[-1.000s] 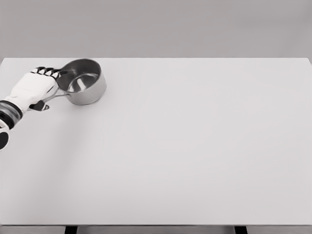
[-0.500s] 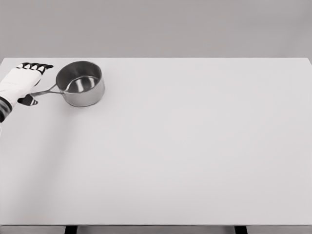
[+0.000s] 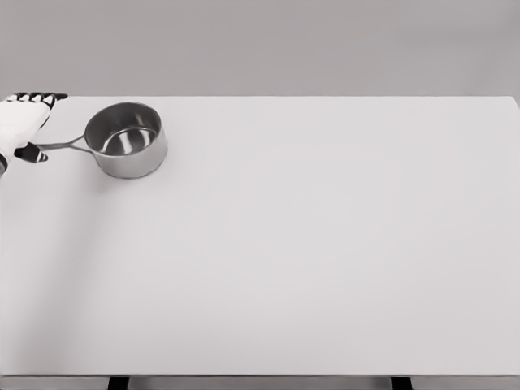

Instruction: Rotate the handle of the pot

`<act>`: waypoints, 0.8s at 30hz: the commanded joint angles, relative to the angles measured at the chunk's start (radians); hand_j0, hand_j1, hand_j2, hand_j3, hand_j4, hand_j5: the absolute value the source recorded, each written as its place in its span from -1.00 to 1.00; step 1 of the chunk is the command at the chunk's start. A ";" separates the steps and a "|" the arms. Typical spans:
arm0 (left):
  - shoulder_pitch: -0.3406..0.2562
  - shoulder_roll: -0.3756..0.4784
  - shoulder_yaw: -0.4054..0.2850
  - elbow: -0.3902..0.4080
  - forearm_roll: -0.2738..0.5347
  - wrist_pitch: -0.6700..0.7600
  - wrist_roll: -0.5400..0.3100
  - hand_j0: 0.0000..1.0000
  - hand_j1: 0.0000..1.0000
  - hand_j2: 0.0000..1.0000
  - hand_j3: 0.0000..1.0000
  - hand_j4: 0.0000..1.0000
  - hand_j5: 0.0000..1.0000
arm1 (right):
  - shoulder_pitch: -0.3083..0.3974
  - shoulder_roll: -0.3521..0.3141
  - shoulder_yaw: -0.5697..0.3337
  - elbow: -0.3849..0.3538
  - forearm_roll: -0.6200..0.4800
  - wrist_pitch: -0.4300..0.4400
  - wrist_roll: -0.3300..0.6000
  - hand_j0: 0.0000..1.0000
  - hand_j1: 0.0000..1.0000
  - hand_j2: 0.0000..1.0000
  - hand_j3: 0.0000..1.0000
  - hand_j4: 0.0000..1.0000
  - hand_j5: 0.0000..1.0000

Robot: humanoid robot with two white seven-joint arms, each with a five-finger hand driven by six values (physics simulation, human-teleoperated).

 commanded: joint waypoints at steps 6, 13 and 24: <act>-0.037 -0.030 -0.002 0.077 -0.002 -0.001 0.009 1.00 1.00 1.00 1.00 1.00 1.00 | 0.000 0.000 0.000 0.000 0.000 0.001 0.000 1.00 1.00 1.00 1.00 1.00 1.00; -0.072 -0.050 -0.005 0.142 -0.002 -0.001 0.010 1.00 1.00 1.00 1.00 1.00 1.00 | 0.000 0.000 0.000 0.000 0.000 0.001 0.000 1.00 1.00 1.00 1.00 1.00 1.00; -0.121 -0.075 -0.002 0.223 0.001 -0.001 0.010 1.00 1.00 1.00 1.00 1.00 1.00 | 0.000 0.000 0.000 0.000 0.000 -0.001 0.000 1.00 1.00 1.00 1.00 1.00 1.00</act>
